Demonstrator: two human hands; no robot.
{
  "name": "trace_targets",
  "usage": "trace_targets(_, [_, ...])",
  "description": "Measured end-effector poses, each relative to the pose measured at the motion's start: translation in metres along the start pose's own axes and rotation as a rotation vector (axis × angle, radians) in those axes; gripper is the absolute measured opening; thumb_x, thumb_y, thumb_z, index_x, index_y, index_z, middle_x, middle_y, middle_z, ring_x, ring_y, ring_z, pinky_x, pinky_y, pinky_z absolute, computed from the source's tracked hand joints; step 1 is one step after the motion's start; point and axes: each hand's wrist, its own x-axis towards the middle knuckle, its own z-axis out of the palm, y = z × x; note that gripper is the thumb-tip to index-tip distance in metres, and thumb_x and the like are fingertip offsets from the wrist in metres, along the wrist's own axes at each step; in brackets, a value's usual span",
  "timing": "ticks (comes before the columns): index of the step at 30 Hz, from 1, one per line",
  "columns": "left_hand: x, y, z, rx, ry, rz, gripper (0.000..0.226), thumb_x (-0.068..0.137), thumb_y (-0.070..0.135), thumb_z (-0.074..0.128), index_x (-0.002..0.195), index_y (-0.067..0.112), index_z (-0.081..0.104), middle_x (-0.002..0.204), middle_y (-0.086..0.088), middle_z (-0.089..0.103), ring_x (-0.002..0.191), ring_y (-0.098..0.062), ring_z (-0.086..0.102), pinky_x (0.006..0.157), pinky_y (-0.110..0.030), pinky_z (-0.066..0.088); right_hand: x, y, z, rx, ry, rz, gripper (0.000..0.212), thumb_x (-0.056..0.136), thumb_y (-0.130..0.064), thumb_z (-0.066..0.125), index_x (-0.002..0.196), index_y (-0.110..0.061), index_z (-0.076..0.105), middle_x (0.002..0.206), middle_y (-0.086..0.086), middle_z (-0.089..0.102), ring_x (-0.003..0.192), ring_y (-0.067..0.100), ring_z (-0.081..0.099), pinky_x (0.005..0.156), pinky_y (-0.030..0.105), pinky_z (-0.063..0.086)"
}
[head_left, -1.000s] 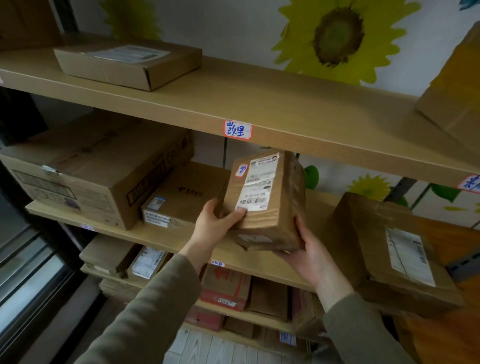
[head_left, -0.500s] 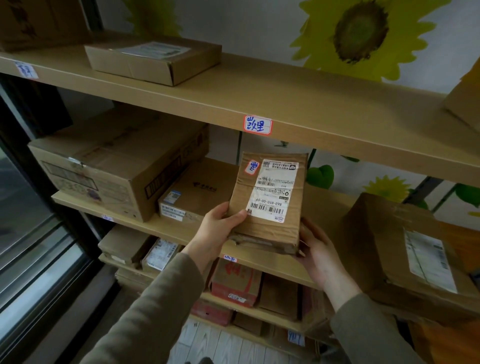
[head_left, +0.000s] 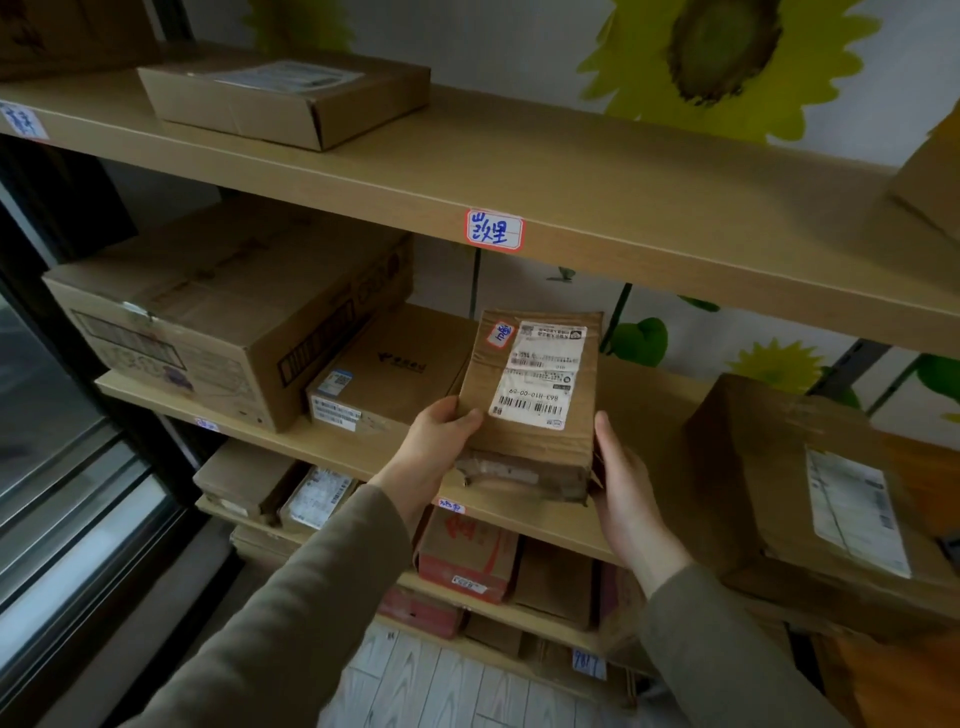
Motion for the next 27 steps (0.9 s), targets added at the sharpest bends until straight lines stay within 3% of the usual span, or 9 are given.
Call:
trace_targets(2, [0.007, 0.0, 0.003, 0.027, -0.006, -0.007, 0.009, 0.096, 0.016, 0.048, 0.103, 0.019, 0.053, 0.103, -0.002, 0.061, 0.1, -0.019, 0.058, 0.089, -0.032, 0.045, 0.003, 0.001, 0.001, -0.006, 0.04, -0.023, 0.073, 0.061, -0.072, 0.052, 0.113, -0.023, 0.065, 0.108, 0.0, 0.069, 0.104, 0.016, 0.061, 0.094, 0.035, 0.047])
trace_targets(4, [0.014, -0.003, 0.008, 0.06, -0.017, -0.031, 0.021, 0.096, 0.016, 0.047, 0.116, 0.014, 0.052, 0.105, -0.002, 0.061, 0.105, -0.021, 0.057, 0.094, -0.035, 0.046, 0.005, 0.002, 0.0, 0.002, 0.039, -0.027, 0.067, 0.065, -0.07, 0.048, 0.11, -0.025, 0.065, 0.103, -0.005, 0.068, 0.098, 0.01, 0.061, 0.082, 0.027, 0.047])
trace_targets(8, [0.025, -0.011, 0.025, 0.136, -0.055, -0.055, 0.015, 0.096, 0.016, 0.046, 0.108, 0.014, 0.055, 0.109, -0.006, 0.063, 0.107, -0.025, 0.059, 0.1, -0.042, 0.046, 0.011, 0.003, -0.018, 0.051, 0.063, 0.016, 0.049, 0.081, -0.057, 0.051, 0.112, -0.021, 0.062, 0.102, -0.003, 0.066, 0.091, 0.007, 0.059, 0.068, 0.023, 0.043])
trace_targets(11, [0.029, -0.018, 0.04, 0.186, -0.074, -0.06, 0.021, 0.097, 0.017, 0.044, 0.115, 0.011, 0.055, 0.114, -0.01, 0.063, 0.105, -0.024, 0.06, 0.098, -0.04, 0.048, 0.024, 0.005, -0.036, 0.054, 0.106, 0.082, 0.044, 0.087, -0.049, 0.053, 0.115, -0.016, 0.061, 0.103, 0.0, 0.066, 0.092, 0.011, 0.058, 0.074, 0.028, 0.044])
trace_targets(17, [0.036, -0.024, 0.054, 0.291, -0.064, 0.027, 0.021, 0.098, 0.025, 0.043, 0.106, 0.011, 0.056, 0.104, -0.008, 0.065, 0.097, -0.023, 0.063, 0.086, -0.035, 0.052, 0.041, 0.009, -0.048, 0.003, 0.094, 0.116, 0.036, 0.092, -0.044, 0.048, 0.114, -0.017, 0.059, 0.104, 0.003, 0.065, 0.097, 0.018, 0.06, 0.096, 0.039, 0.045])
trace_targets(21, [0.034, -0.03, 0.045, 0.368, -0.015, 0.088, 0.033, 0.097, 0.035, 0.042, 0.118, 0.012, 0.054, 0.1, 0.001, 0.063, 0.088, -0.01, 0.06, 0.067, -0.015, 0.049, 0.04, -0.004, -0.05, -0.191, 0.184, 0.016, 0.029, 0.093, -0.036, 0.051, 0.11, -0.013, 0.057, 0.099, 0.003, 0.062, 0.095, 0.02, 0.059, 0.09, 0.036, 0.047])
trace_targets(24, [0.033, -0.023, 0.024, 0.481, 0.126, 0.194, 0.038, 0.096, 0.03, 0.046, 0.126, 0.009, 0.053, 0.108, -0.001, 0.061, 0.096, -0.013, 0.057, 0.078, -0.021, 0.044, 0.036, -0.031, -0.04, -0.282, 0.296, -0.225, 0.021, 0.095, -0.028, 0.051, 0.103, -0.011, 0.06, 0.103, 0.009, 0.064, 0.099, 0.025, 0.06, 0.09, 0.041, 0.049])
trace_targets(27, [0.032, -0.012, -0.01, 0.481, 0.233, 0.27, 0.04, 0.093, 0.021, 0.053, 0.131, 0.007, 0.05, 0.124, -0.008, 0.059, 0.114, -0.019, 0.055, 0.09, -0.023, 0.042, 0.03, -0.054, -0.011, -0.262, 0.248, -0.331, 0.008, 0.095, -0.027, 0.05, 0.089, -0.023, 0.055, 0.086, -0.003, 0.06, 0.089, 0.021, 0.061, 0.084, 0.04, 0.052])
